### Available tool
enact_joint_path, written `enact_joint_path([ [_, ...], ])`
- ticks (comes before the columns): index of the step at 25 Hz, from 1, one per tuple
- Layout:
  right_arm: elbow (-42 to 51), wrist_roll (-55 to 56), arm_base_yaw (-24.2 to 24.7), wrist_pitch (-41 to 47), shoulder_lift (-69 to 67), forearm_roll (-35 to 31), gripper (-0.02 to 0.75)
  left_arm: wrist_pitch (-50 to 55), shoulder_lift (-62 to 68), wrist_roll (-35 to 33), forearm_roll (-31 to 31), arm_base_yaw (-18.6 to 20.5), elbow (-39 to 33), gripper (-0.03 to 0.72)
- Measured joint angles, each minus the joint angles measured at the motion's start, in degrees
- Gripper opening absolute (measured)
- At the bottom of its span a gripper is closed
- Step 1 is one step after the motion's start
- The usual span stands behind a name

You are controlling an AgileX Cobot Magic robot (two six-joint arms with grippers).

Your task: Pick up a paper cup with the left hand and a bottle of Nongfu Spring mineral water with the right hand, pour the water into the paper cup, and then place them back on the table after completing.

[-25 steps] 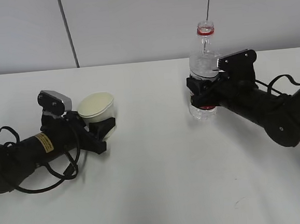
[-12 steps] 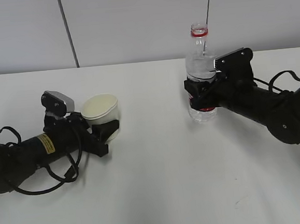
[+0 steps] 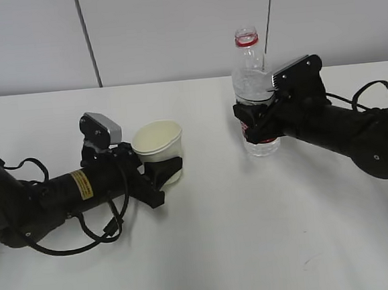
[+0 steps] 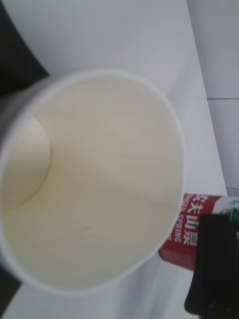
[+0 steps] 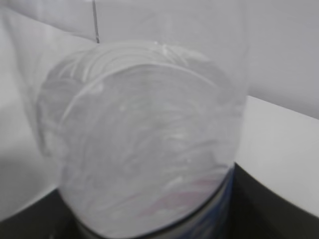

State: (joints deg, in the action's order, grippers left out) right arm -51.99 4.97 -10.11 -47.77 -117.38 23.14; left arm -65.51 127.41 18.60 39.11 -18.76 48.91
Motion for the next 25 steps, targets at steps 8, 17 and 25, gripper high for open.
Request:
enact_joint_path([
  [8, 0.0, -9.26, 0.0, 0.0, 0.03, 3.15, 0.428, 0.05, -0.12, 0.52, 0.0, -3.87, 0.0, 0.375],
  [17, 0.0, -25.82, 0.0, 0.0, 0.26, 4.89, 0.428, 0.05, -0.12, 0.83, -0.1, -5.04, 0.0, 0.375],
  [25, 0.0, -38.17, 0.0, 1.0, 2.85, 2.42, 0.428, 0.05, -0.12, 2.15, -0.1, -5.75, 0.0, 0.375],
])
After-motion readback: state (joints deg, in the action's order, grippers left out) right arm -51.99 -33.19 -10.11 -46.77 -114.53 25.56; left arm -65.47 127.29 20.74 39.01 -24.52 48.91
